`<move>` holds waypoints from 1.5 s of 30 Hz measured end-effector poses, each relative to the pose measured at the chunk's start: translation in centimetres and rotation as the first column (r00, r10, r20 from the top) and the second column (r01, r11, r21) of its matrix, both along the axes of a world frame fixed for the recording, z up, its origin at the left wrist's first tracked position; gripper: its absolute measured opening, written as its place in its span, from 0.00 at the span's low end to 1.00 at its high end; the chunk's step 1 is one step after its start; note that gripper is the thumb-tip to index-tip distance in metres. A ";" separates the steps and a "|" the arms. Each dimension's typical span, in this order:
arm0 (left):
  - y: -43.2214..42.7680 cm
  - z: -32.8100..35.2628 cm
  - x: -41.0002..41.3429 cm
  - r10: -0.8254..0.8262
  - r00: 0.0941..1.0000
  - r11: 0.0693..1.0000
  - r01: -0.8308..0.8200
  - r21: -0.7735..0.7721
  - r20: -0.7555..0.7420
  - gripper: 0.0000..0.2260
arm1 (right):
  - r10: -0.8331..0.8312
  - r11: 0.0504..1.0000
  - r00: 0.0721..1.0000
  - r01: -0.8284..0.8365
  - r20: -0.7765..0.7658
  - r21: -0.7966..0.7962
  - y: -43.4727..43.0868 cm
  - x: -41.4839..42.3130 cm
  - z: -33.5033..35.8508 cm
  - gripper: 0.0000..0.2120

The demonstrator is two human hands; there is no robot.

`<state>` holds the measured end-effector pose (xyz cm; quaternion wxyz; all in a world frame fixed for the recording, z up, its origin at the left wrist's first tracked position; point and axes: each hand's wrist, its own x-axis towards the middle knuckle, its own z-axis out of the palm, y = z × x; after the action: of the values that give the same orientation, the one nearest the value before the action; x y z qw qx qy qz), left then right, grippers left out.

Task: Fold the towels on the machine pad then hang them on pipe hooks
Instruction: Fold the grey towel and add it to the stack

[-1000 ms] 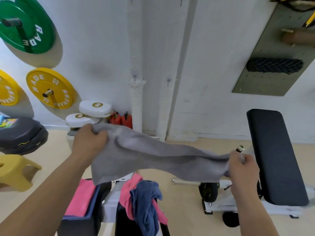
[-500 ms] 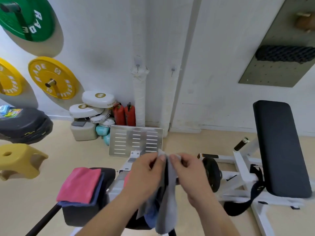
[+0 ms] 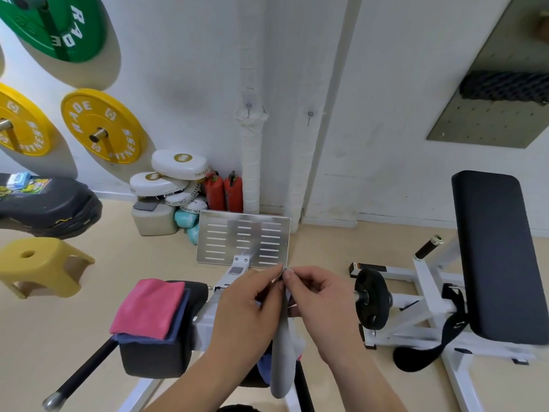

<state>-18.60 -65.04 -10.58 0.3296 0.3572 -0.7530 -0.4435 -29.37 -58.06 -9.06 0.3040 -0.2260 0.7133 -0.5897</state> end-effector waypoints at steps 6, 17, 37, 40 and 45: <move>0.1 -0.2 0.4 0.014 1.000 0.998 -0.012 0.069 -0.024 0.20 | 0.108 0.994 0.992 -0.107 -0.065 0.027 0.2 0.4 0.0 0.16; 0.4 0.6 0.8 -0.092 0.996 0.989 0.089 0.121 0.018 0.20 | 0.030 0.998 0.995 -0.024 0.099 -0.057 0.6 -0.7 -0.3 0.04; -0.7 -1.0 0.3 -0.174 0.931 0.984 0.158 0.077 0.320 0.15 | 0.065 0.998 0.932 -0.069 -0.357 0.002 1.6 -1.7 -0.3 0.07; -1.2 -1.0 0.2 -0.149 0.895 0.986 0.165 -0.002 0.421 0.11 | -0.007 0.992 0.925 -0.042 -0.379 -0.122 1.7 -1.7 0.8 0.08; -2.4 -2.6 0.6 -0.083 0.883 0.992 0.116 -0.043 0.461 0.07 | -0.129 0.968 0.895 0.020 -0.428 -0.250 2.2 -2.6 2.3 0.09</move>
<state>-17.97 -67.39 -13.15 0.1316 0.4010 -0.8418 -0.3365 -31.96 -55.90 -6.76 0.0823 -0.3607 0.6954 -0.6160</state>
